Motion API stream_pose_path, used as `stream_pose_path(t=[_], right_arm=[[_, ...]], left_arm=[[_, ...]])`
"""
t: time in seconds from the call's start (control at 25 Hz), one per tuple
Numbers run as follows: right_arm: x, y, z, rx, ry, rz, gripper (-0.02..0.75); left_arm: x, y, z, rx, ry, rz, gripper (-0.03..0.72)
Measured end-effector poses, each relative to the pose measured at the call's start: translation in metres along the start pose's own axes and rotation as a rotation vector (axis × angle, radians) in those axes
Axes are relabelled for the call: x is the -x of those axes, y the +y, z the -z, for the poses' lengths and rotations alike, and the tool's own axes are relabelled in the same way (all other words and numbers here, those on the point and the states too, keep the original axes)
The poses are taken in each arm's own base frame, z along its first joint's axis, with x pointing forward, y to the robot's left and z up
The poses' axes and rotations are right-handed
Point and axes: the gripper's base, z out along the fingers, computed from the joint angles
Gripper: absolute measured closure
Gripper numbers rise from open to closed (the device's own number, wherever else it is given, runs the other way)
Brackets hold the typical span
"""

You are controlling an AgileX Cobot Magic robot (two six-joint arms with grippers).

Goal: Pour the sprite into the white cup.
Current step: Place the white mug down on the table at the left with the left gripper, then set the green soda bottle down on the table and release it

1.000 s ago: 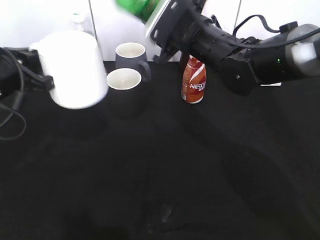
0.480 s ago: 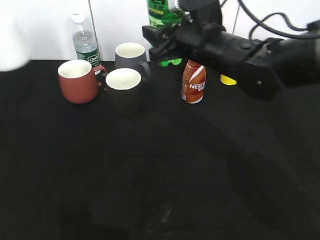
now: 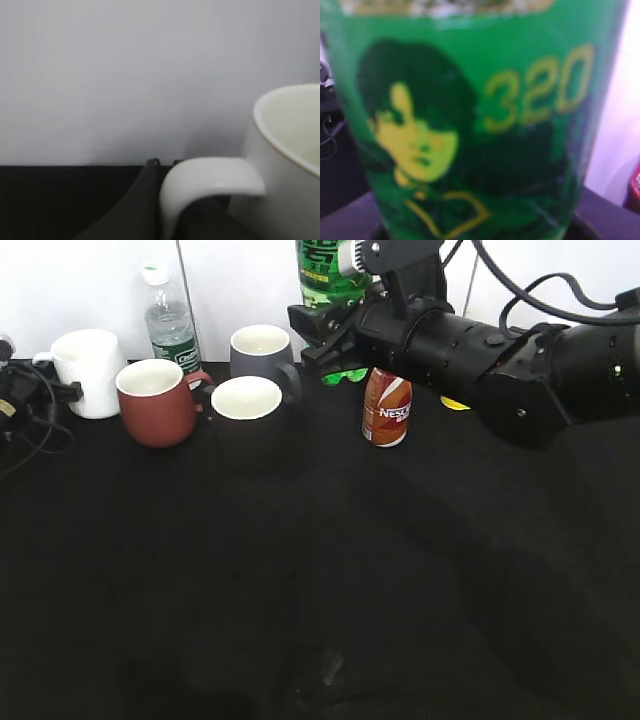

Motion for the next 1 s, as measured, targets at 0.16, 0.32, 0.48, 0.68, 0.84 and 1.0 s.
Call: stream_pose_path(t=[0.16,0.32,0.48,0.68,0.84,1.0], right_arm=[[0.0,0.0,0.0,0.0,0.002,0.0,0.33],[0.0,0.0,0.0,0.0,0.003,0.0,0.333],[0.0,0.0,0.0,0.0,0.003,0.0,0.333],[0.034,-0.042,0.037,-0.141,0.032,-0.035,0.333],[0.013,-0.107,0.117,-0.396,0.083,-0.091,0.335],[-0.051,-0.138,0.13,-0.518,0.092,-0.153,0.335]], left_arm=[[-0.004,-0.001,0.005,-0.002,-0.001,0.019,0.421],[0.0,-0.007,0.035,-0.01,-0.008,0.038,0.388],[0.021,-0.017,0.093,-0.007,0.006,0.052,0.388],[0.078,-0.03,0.16,-0.011,-0.04,0.043,0.388],[0.1,-0.062,0.174,-0.103,0.009,0.01,0.388],[0.102,-0.106,0.18,-0.232,0.111,-0.025,0.388]])
